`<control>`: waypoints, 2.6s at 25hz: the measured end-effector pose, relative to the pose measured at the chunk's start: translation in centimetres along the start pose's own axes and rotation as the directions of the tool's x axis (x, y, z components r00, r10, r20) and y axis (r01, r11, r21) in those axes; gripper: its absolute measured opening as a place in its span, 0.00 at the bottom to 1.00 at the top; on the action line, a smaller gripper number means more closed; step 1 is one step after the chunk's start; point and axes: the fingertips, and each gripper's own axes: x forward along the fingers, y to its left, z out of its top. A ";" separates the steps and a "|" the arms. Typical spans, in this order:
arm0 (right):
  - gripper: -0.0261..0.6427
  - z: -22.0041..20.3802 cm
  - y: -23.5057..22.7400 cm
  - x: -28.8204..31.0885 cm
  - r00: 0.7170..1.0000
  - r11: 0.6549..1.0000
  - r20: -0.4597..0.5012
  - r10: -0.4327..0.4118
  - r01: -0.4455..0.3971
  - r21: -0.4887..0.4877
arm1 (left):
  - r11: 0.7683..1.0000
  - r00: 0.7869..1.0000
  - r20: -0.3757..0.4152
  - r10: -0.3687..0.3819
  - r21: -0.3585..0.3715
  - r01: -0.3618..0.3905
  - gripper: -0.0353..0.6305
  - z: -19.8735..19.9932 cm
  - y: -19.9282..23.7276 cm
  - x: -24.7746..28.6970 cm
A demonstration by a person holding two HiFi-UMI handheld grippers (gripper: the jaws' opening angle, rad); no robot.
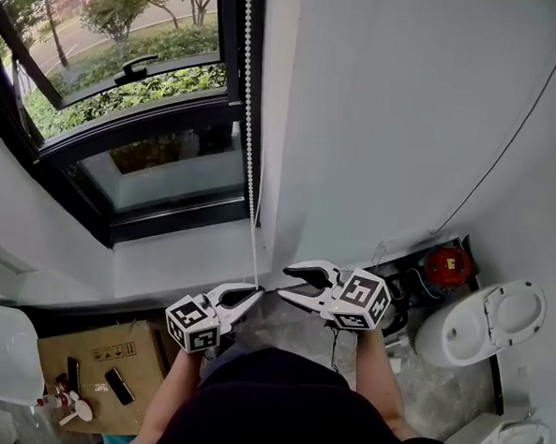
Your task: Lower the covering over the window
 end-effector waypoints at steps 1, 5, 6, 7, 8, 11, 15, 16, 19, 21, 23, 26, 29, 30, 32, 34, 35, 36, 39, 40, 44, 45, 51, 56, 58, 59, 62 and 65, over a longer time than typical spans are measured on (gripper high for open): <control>0.25 1.8 0.0 -0.5 0.999 1.000 0.054 -0.011 0.011 -0.018 | 1.000 1.000 0.001 -0.002 0.000 0.002 0.08 0.0 0.0 0.0; 0.25 7.3 0.5 -1.6 0.972 0.996 0.230 -0.048 0.065 -0.067 | 1.000 1.000 0.003 -0.012 0.000 0.012 0.08 -0.1 -0.5 0.3; 0.25 8.2 0.8 -1.7 0.966 0.996 0.256 -0.041 0.060 -0.067 | 1.000 1.000 0.005 -0.014 -0.001 0.014 0.08 -0.2 -0.5 0.3; 0.25 8.9 0.9 -1.6 0.961 0.996 0.275 -0.038 0.057 -0.063 | 1.000 1.000 0.007 -0.015 -0.003 0.015 0.08 -0.2 -0.6 0.4; 0.25 9.3 0.9 -1.5 0.956 0.997 0.289 -0.044 0.062 -0.053 | 1.000 1.000 0.008 -0.016 -0.003 0.016 0.08 -0.2 -0.7 0.3; 0.25 9.7 0.7 -0.8 0.948 0.998 0.314 -0.050 0.058 -0.017 | 1.000 1.000 0.007 -0.016 0.000 0.016 0.08 -0.2 -0.9 0.3; 0.24 9.7 1.9 0.9 0.955 0.999 0.297 0.002 0.010 -0.039 | 1.000 1.000 0.005 -0.018 0.010 0.018 0.08 -0.3 -1.1 0.1; 0.24 9.7 2.1 1.3 0.955 0.999 0.295 0.007 0.004 -0.039 | 1.000 1.000 0.005 -0.018 0.010 0.018 0.08 -0.3 -1.1 0.0; 0.06 9.6 1.9 1.8 0.953 1.000 0.303 0.001 0.002 -0.012 | 1.000 1.000 0.007 -0.018 0.011 0.018 0.08 -0.3 -1.3 0.0; 0.06 9.7 2.0 1.7 0.952 1.000 0.307 0.012 -0.018 0.017 | 1.000 1.000 0.011 -0.016 0.010 0.016 0.08 -0.2 -1.3 -0.1; 0.06 9.9 2.1 1.6 0.949 0.999 0.314 0.021 -0.030 0.024 | 1.000 1.000 0.017 -0.013 0.013 0.012 0.08 -0.2 -1.3 -0.2; 0.06 9.5 2.0 1.8 0.958 1.000 0.287 0.013 -0.014 0.000 | 1.000 1.000 0.005 -0.013 0.013 0.013 0.08 -0.6 -1.2 -0.2; 0.06 8.0 1.6 2.5 0.976 1.000 0.219 -0.005 0.010 -0.022 | 1.000 0.999 -0.045 0.011 0.006 -0.011 0.08 -1.7 -0.7 -0.1; 0.06 7.6 1.5 2.7 0.979 1.000 0.204 -0.008 0.012 -0.021 | 1.000 0.998 -0.060 0.019 -0.003 -0.019 0.08 -2.1 -0.5 -0.1; 0.06 6.7 1.3 3.0 0.982 1.000 0.189 -0.006 0.007 -0.005 | 1.000 0.996 -0.087 0.023 -0.014 -0.024 0.08 -3.1 -0.3 -0.3; 0.06 6.1 1.1 3.1 0.980 0.999 0.198 0.004 -0.010 0.032 | 0.999 0.994 -0.101 0.026 -0.027 -0.029 0.08 -3.5 -0.2 -0.3; 0.06 5.9 1.0 3.1 0.979 0.999 0.203 0.005 -0.015 0.049 | 0.999 0.994 -0.107 0.028 -0.036 -0.032 0.08 -3.6 -0.2 -0.3; 0.06 5.6 0.8 3.1 0.980 0.998 0.199 0.002 -0.013 0.054 | 0.999 0.993 -0.118 0.027 -0.040 -0.032 0.08 -3.8 -0.3 -0.3; 0.06 4.5 0.8 3.7 0.990 1.000 0.141 -0.010 0.007 0.026 | 0.999 0.984 -0.178 0.021 -0.032 -0.027 0.08 -5.4 -0.3 -0.2; 0.06 4.2 0.8 3.8 0.990 0.999 0.140 -0.006 0.002 0.032 | 0.999 0.983 -0.183 0.019 -0.038 -0.026 0.08 -5.7 -0.4 -0.2; 0.06 3.7 0.6 4.0 0.991 0.999 0.131 -0.005 -0.001 0.045 | 0.997 0.980 -0.200 0.024 -0.067 -0.038 0.08 -6.2 -0.3 -0.1; 0.06 3.4 0.6 4.2 0.993 0.999 0.114 -0.005 0.000 0.040 | 0.997 0.976 -0.217 0.029 -0.064 -0.044 0.08 -6.5 -0.2 -0.1; 0.06 1.7 0.3 4.9 0.999 0.999 0.039 -0.030 0.030 0.016 | 0.996 0.960 -0.275 0.048 -0.063 -0.068 0.08 -7.8 0.1 -0.4; 0.06 1.0 -0.1 5.1 0.998 0.998 0.054 -0.032 0.029 0.053 | 0.995 0.973 -0.231 0.019 -0.092 -0.042 0.08 -7.7 -0.6 -0.3; 0.06 1.0 -0.2 5.1 0.999 0.999 0.043 -0.030 0.028 0.043 | 0.998 0.974 -0.224 0.020 -0.055 -0.033 0.08 -7.6 -0.5 -0.3; 0.06 1.0 -0.3 5.1 0.999 0.999 0.042 -0.026 0.024 0.043 | 0.999 0.975 -0.222 0.023 -0.039 -0.033 0.08 -7.4 -0.4 -0.4; 0.06 0.9 -0.3 5.3 0.999 0.998 0.047 -0.016 0.014 0.057 | 0.999 0.978 -0.210 0.018 -0.035 -0.026 0.14 -7.2 0.1 -0.6; 0.06 -0.3 0.0 5.8 1.000 1.000 -0.027 -0.011 0.012 0.027 | 0.999 0.982 -0.189 0.023 -0.034 -0.030 0.27 -6.0 0.3 -0.9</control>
